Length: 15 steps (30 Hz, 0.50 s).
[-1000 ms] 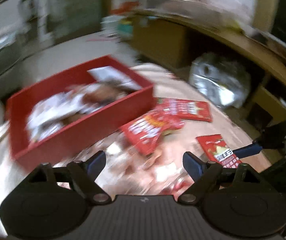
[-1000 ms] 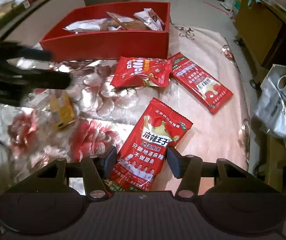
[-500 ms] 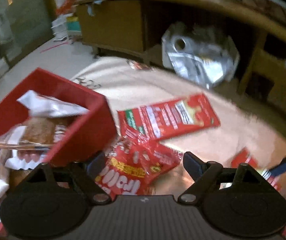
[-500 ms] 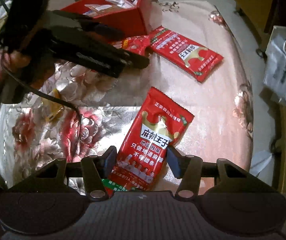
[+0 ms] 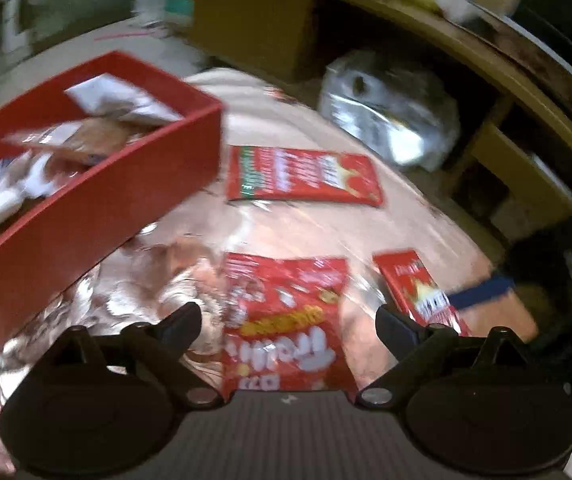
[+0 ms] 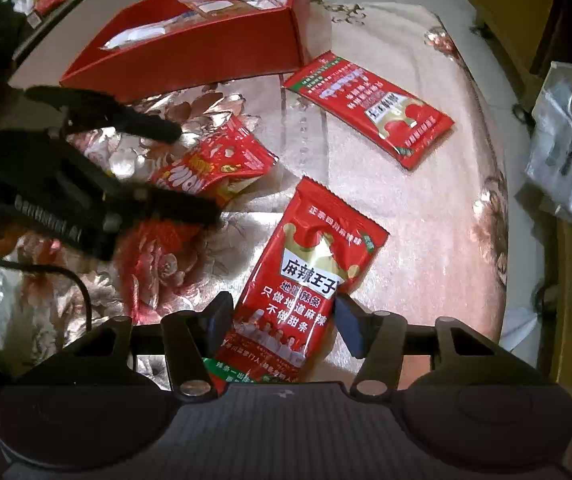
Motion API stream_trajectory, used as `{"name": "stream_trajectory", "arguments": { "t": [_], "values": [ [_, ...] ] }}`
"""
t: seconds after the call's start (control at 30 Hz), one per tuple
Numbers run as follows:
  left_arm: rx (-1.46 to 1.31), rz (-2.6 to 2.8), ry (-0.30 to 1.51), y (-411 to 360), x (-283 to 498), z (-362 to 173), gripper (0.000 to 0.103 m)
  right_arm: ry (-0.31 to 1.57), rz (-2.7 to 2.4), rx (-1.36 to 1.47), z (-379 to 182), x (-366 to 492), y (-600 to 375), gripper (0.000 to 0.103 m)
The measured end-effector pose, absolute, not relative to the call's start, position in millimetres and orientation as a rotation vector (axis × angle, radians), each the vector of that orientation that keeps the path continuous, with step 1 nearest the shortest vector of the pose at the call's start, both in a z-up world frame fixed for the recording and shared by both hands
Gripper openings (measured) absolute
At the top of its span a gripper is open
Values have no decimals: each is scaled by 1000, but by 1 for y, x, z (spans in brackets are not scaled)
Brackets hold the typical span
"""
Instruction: Organize snacks
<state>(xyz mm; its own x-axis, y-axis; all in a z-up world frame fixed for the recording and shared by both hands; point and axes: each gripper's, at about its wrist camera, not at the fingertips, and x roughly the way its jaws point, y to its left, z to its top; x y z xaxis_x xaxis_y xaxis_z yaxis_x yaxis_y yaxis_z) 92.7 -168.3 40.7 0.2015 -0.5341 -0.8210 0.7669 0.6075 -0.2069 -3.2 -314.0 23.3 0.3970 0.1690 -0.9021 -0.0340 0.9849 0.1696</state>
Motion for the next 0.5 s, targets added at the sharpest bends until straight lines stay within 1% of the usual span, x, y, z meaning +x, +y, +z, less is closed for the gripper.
{"name": "stream_trajectory", "arguments": {
  "t": [0.1,0.17,0.2,0.27,0.3,0.33,0.37,0.43,0.47,0.5],
  "values": [
    [246,-858,1081,-180,95,27,91,1139,91,103,23,1,-309,65],
    [347,-823,1032,-191,81,24,93,1148,75,68,17,5,-306,67],
    [413,-797,1010,-198,73,22,91,1144,75,60,14,5,-305,71],
    [441,-748,989,-200,66,22,81,1136,76,18,13,4,-301,70],
    [447,-732,980,-197,65,24,68,1133,76,23,13,3,-302,68],
    [428,-724,984,-193,66,27,53,1129,81,25,14,2,-304,66],
    [390,-719,1000,-185,70,31,49,1126,90,29,16,1,-306,61],
    [281,-720,1063,-170,82,36,47,1107,89,37,22,-2,-310,50],
    [247,-707,1073,-162,84,38,46,1100,98,55,25,-1,-313,34],
    [236,-688,1072,-156,86,40,46,1096,102,84,28,0,-316,31]
  ]
}}
